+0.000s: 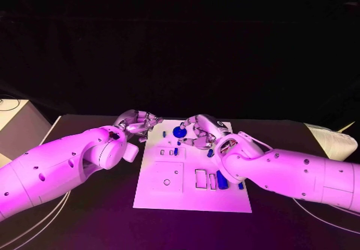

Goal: Assemble the parts on the task board

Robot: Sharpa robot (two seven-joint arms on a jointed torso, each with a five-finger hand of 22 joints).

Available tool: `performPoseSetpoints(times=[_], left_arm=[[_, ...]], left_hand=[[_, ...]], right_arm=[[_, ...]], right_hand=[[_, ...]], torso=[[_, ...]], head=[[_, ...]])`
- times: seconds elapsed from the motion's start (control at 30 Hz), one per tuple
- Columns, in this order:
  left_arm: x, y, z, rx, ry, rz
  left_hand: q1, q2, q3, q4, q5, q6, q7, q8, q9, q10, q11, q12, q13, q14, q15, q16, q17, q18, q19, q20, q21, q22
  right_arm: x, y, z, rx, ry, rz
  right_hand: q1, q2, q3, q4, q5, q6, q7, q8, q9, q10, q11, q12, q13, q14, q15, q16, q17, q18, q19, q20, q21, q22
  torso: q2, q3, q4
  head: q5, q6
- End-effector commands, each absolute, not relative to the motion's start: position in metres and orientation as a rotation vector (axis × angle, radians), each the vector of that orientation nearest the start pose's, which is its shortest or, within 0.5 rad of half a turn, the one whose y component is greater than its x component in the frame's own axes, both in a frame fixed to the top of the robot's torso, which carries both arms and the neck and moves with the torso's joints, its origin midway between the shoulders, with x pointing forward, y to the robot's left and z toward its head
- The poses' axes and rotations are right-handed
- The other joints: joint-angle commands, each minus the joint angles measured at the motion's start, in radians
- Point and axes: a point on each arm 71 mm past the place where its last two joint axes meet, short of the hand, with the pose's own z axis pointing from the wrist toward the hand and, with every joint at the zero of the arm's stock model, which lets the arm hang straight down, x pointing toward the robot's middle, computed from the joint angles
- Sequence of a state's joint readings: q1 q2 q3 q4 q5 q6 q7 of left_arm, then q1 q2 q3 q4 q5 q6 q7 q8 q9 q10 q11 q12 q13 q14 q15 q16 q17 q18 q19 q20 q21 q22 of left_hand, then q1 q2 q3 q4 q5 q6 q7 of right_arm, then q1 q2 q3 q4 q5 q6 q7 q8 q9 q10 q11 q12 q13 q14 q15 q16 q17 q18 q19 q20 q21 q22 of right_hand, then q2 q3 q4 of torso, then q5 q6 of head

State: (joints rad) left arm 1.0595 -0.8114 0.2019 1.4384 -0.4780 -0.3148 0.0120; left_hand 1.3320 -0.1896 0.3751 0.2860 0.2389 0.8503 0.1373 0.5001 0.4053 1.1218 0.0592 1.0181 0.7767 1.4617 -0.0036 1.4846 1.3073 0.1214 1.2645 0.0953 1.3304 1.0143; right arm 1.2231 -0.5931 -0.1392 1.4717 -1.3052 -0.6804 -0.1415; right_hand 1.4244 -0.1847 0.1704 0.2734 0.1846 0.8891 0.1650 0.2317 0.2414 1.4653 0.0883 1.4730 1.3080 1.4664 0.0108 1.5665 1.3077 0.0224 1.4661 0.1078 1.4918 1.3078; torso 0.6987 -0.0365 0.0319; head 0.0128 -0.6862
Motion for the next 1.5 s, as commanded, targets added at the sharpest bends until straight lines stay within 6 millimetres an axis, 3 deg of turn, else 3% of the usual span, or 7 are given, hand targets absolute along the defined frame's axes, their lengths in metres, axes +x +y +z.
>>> performPoseSetpoints(times=[0.03, 0.33, 0.4, 0.57, 0.67, 0.83, 1.5], left_arm=[[0.511, 0.219, -0.193, -0.811, 1.851, -1.041], [0.522, 0.205, -0.204, -0.568, 2.124, -0.728], [0.526, 0.2, -0.203, -0.519, 2.15, -0.667], [0.532, 0.188, -0.198, -0.426, 2.192, -0.546], [0.535, 0.182, -0.195, -0.402, 2.201, -0.499], [0.54, 0.172, -0.194, -0.368, 2.218, -0.435], [0.545, 0.142, -0.195, -0.232, 2.301, -0.36]], left_hand=[[-0.018, 0.002, -0.002, 0.005, 0.003, -0.011, 0.001, 0.016, 0.01, 0.021, -0.001, 0.045, 0.047, 0.038, -0.002, 0.015, 0.106, -0.016, 0.017, -0.001, 0.016, 0.029], [-0.05, 0.009, -0.005, 0.006, 0.007, -0.019, -0.003, 0.034, 0.022, 0.037, -0.005, 0.08, 0.083, 0.056, -0.005, 0.033, 0.143, -0.025, 0.043, -0.003, 0.041, 0.076], [-0.057, 0.011, 0.0, 0.006, 0.008, -0.031, -0.002, 0.033, 0.023, 0.062, -0.005, 0.108, 0.113, 0.082, -0.006, 0.058, 0.198, -0.038, 0.082, -0.005, 0.073, 0.142], [-0.073, 0.009, 0.002, 0.007, 0.007, -0.042, 0.001, 0.028, 0.022, 0.085, -0.003, 0.136, 0.147, 0.098, -0.005, 0.075, 0.236, -0.047, 0.11, -0.005, 0.096, 0.189], [-0.094, 0.01, -0.002, 0.008, 0.006, -0.045, 0.002, 0.026, 0.021, 0.096, -0.001, 0.15, 0.163, 0.104, -0.004, 0.08, 0.249, -0.051, 0.121, -0.004, 0.106, 0.209], [-0.136, 0.011, -0.015, 0.009, 0.003, -0.047, 0.002, 0.026, 0.02, 0.1, -0.001, 0.16, 0.173, 0.106, -0.002, 0.083, 0.255, -0.052, 0.127, -0.004, 0.113, 0.22], [-0.2, 0.019, -0.059, 0.008, 0.004, -0.052, 0.0, 0.032, 0.024, 0.099, -0.001, 0.169, 0.179, 0.108, -0.002, 0.085, 0.261, -0.055, 0.134, -0.003, 0.121, 0.236]], right_arm=[[0.48, -0.106, -0.182, -0.006, 1.534, 0.911], [0.502, -0.159, -0.145, 0.061, 1.572, 0.818], [0.507, -0.169, -0.14, 0.093, 1.566, 0.804], [0.518, -0.188, -0.134, 0.163, 1.554, 0.773], [0.522, -0.195, -0.132, 0.187, 1.549, 0.757], [0.527, -0.203, -0.131, 0.214, 1.541, 0.733], [0.533, -0.212, -0.13, 0.245, 1.536, 0.693]], right_hand=[[0.012, 0.003, 0.008, 0.002, 0.013, 0.016, -0.001, 0.01, 0.003, 0.003, -0.007, -0.004, 0.175, 0.104, -0.005, 0.004, 0.263, 0.0, 0.071, -0.001, -0.002, 0.191], [0.02, -0.003, 0.02, 0.003, 0.053, 0.026, -0.006, 0.023, 0.01, 0.003, -0.012, -0.004, 0.174, 0.104, -0.009, 0.004, 0.263, 0.0, 0.071, -0.006, -0.002, 0.192], [0.021, -0.003, 0.022, 0.002, 0.056, 0.026, -0.006, 0.024, 0.01, 0.002, -0.012, -0.005, 0.174, 0.104, -0.01, 0.004, 0.263, 0.0, 0.071, -0.006, -0.003, 0.191], [0.028, -0.008, 0.036, 0.001, 0.086, 0.025, -0.006, 0.028, 0.013, 0.002, -0.013, -0.005, 0.173, 0.104, -0.011, 0.004, 0.263, 0.001, 0.07, -0.008, -0.005, 0.189], [0.028, -0.009, 0.037, 0.001, 0.089, 0.024, -0.006, 0.028, 0.013, 0.001, -0.013, -0.006, 0.173, 0.104, -0.011, 0.004, 0.263, 0.001, 0.07, -0.008, -0.005, 0.189], [0.027, -0.014, 0.039, 0.002, 0.093, 0.02, -0.005, 0.027, 0.012, -0.005, -0.012, -0.012, 0.168, 0.104, -0.011, 0.004, 0.263, 0.002, 0.068, -0.008, -0.01, 0.186], [0.025, -0.016, 0.041, 0.004, 0.098, 0.013, -0.004, 0.025, 0.012, -0.005, -0.011, -0.012, 0.168, 0.104, -0.01, 0.004, 0.263, 0.002, 0.068, -0.008, -0.01, 0.185]], torso=[[-0.016, 0.0064, -0.0058], [-0.028, 0.0154, -0.0126], [-0.027, 0.0183, -0.0166], [-0.03, 0.0292, -0.0219], [-0.03, 0.0323, -0.0232], [-0.03, 0.0342, -0.0246], [-0.027, 0.0308, -0.0228]], head=[[0.01, 0.001], [0.018, -0.013], [0.025, -0.016], [0.034, -0.024], [0.038, -0.028], [0.038, -0.036], [0.03, -0.053]])
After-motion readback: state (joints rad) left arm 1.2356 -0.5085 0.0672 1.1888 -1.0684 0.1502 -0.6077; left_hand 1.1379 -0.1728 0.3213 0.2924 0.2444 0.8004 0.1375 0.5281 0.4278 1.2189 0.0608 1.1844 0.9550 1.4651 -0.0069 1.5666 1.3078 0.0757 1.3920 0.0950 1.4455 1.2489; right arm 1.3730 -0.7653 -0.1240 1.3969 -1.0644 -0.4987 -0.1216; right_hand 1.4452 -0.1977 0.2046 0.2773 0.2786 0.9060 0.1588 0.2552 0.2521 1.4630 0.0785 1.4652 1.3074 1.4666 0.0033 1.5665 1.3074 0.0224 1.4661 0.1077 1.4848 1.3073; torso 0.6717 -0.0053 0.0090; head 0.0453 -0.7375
